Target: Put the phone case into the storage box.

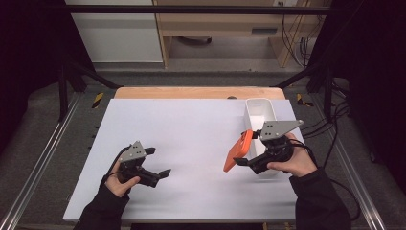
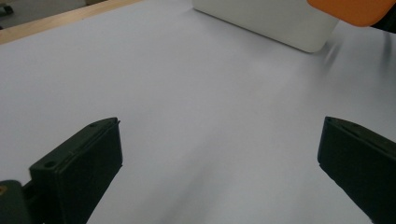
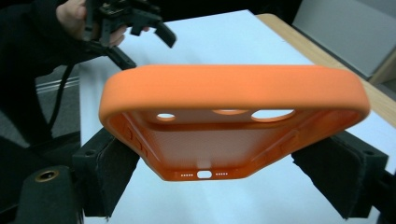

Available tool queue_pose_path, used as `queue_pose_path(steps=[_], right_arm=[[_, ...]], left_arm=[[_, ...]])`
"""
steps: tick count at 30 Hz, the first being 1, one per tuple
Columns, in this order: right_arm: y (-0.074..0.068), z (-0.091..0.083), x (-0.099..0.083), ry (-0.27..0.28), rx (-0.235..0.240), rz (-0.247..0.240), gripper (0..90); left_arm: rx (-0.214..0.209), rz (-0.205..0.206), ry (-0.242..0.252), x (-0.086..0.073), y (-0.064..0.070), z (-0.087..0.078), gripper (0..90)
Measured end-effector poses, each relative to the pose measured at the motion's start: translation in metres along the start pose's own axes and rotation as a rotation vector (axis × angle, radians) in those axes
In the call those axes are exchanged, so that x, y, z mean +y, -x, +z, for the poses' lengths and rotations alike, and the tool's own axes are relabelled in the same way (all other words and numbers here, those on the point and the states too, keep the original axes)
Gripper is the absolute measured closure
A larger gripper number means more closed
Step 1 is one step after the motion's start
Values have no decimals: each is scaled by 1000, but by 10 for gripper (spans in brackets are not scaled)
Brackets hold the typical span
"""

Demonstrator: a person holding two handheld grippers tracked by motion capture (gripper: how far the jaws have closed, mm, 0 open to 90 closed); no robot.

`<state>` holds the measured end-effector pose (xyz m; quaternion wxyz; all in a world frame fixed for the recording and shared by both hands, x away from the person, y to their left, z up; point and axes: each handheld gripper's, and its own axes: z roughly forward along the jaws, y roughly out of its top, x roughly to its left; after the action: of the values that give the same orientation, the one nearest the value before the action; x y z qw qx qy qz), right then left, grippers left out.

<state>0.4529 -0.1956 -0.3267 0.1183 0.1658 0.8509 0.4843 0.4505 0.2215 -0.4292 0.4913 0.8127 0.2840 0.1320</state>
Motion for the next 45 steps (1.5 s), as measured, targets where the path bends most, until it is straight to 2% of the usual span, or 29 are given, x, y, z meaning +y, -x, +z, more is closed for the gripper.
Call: queue_pose_path(steps=[5,11,23,35,45], right_arm=[[4,-7,3,4,-45,25,158],[9,-11,8,4,-95,39,158],[24,-18,18,13,-199,89,157],[42,-18,27,4,-295,135,158],[60,-14,32,-22,-412,196,158]], left_arm=[[23,-20,22,-5,-5,-8,0],[39,-34,21,-11,-9,-14,0],[86,-66,53,-23,-19,-28,0],[96,-79,55,-29,-23,-32,0],[97,-75,47,-31,-24,-30,0]])
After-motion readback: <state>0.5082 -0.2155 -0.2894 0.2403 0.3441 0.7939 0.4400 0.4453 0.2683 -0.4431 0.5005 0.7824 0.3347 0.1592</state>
